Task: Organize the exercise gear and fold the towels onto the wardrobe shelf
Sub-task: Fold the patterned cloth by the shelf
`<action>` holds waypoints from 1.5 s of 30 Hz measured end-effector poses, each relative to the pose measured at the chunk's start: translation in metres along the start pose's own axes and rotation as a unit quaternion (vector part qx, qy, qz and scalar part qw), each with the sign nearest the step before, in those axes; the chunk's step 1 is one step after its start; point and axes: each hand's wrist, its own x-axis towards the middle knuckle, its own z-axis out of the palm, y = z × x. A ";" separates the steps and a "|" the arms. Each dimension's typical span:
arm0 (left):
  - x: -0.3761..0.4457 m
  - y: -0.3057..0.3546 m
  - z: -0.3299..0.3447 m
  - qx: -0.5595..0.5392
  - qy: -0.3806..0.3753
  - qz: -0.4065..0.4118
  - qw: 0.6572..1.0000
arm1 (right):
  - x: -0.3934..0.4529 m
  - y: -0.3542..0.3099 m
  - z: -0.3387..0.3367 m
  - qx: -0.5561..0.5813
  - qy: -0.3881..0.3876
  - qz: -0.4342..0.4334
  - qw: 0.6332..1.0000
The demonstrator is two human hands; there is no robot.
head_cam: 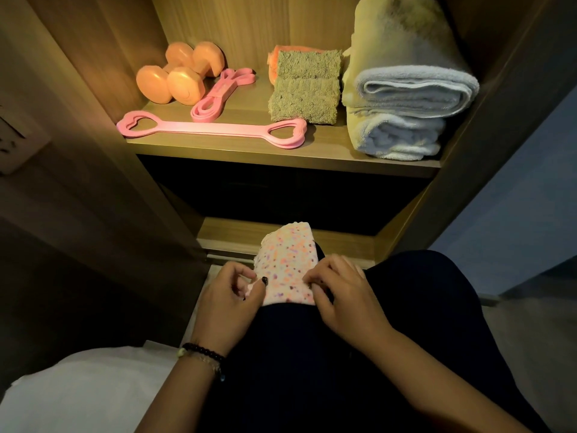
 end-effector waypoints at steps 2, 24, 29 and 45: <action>-0.001 0.000 -0.003 0.044 0.031 0.101 0.993 | -0.002 0.001 -0.003 -0.012 -0.020 -0.051 0.998; -0.013 0.000 -0.008 -0.110 -0.047 0.034 0.992 | -0.002 -0.006 -0.008 0.170 -0.058 0.129 0.975; -0.007 0.004 -0.002 -0.020 0.015 0.039 0.999 | 0.001 -0.011 0.003 0.015 -0.005 0.083 0.996; -0.010 -0.021 -0.011 0.001 -0.080 0.208 0.975 | -0.003 -0.002 -0.006 -0.037 -0.061 -0.062 0.996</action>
